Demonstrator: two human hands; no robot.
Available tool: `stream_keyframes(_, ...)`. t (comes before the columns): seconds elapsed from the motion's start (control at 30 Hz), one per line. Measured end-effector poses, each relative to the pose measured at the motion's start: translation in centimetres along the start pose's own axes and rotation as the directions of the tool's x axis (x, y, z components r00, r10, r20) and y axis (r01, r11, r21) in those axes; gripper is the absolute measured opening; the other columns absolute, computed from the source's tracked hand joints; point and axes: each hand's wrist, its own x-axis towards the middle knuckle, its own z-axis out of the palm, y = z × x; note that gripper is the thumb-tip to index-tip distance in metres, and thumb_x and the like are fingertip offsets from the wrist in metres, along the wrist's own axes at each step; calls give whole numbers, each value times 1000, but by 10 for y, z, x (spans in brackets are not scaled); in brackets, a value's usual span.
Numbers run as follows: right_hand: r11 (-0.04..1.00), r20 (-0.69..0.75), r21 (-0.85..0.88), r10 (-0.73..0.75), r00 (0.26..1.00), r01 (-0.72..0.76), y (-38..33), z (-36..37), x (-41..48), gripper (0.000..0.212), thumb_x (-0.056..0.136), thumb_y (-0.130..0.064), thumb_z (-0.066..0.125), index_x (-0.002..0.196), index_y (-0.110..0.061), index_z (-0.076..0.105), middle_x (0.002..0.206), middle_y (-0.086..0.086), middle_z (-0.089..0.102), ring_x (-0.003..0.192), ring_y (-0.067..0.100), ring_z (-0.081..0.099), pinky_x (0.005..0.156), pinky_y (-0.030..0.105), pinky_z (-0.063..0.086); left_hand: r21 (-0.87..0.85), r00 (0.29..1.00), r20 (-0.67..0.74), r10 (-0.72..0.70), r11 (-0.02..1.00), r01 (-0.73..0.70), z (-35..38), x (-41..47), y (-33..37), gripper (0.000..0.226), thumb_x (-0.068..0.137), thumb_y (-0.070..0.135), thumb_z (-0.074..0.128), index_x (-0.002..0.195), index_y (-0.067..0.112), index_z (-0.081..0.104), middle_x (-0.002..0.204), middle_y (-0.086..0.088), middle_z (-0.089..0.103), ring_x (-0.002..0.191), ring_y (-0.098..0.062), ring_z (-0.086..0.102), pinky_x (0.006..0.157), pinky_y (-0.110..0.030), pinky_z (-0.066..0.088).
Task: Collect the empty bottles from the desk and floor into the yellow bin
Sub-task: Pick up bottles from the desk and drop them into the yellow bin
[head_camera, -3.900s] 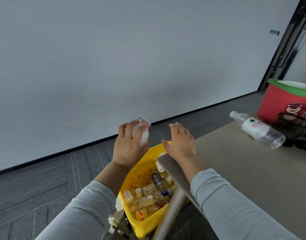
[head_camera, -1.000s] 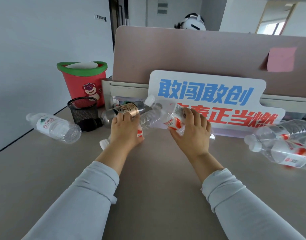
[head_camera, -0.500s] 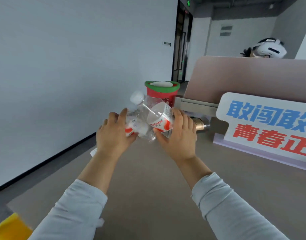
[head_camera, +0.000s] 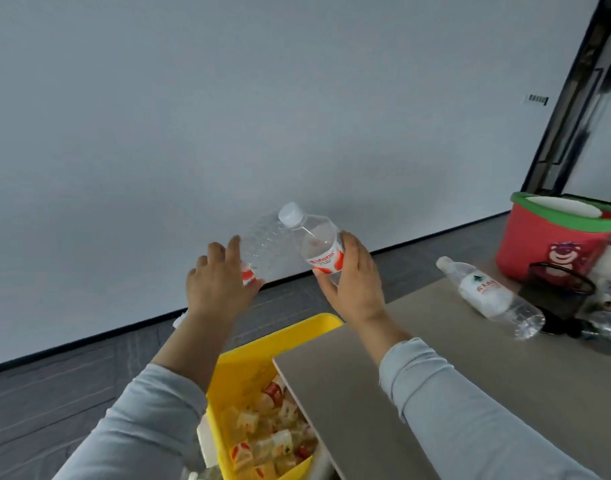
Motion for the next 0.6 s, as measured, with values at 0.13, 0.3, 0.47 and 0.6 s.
stream_keyframes(0.13, 972, 296, -203, 176, 939, -118, 6, 36, 4, 76, 89, -34, 57, 147, -14, 13, 156, 11, 15, 144, 30, 15, 115, 54, 18, 77, 999, 45, -17, 997, 14, 6, 4, -31, 75, 83, 50, 60, 141, 21, 22, 131, -11, 41, 115, -31, 49, 90, -40, 44)
stream_keyframes(0.3, 968, 367, -227, 189, 911, -109, 14, 55, -8, 70, 89, -33, 54, 147, -15, 18, 152, 8, 26, 138, 27, 28, 112, 46, 25, 117, 993, 112, -40, 993, 27, 27, 6, -41, 76, 83, 51, 59, 142, 21, 21, 132, -10, 41, 115, -30, 49, 91, -39, 44)
stream_keyframes(0.47, 966, 322, -221, 199, 926, -131, 19, 50, -8, 60, 91, -34, 52, 142, -14, 28, 143, 7, 40, 129, 26, 40, 104, 41, 34, 80, 987, 160, 25, 996, -38, 52, 8, -18, 77, 85, 55, 55, 144, 22, 18, 138, -9, 38, 121, -29, 46, 96, -39, 42)
stream_keyframes(0.6, 965, 292, -223, 203, 935, -139, 19, 45, -8, 58, 91, -34, 52, 141, -15, 29, 141, 7, 43, 127, 26, 42, 102, 41, 35, 121, 961, 259, 96, 984, -131, 70, 17, 7, 85, 84, 63, 49, 148, 24, 9, 149, -8, 26, 135, -31, 30, 106, -43, 31)
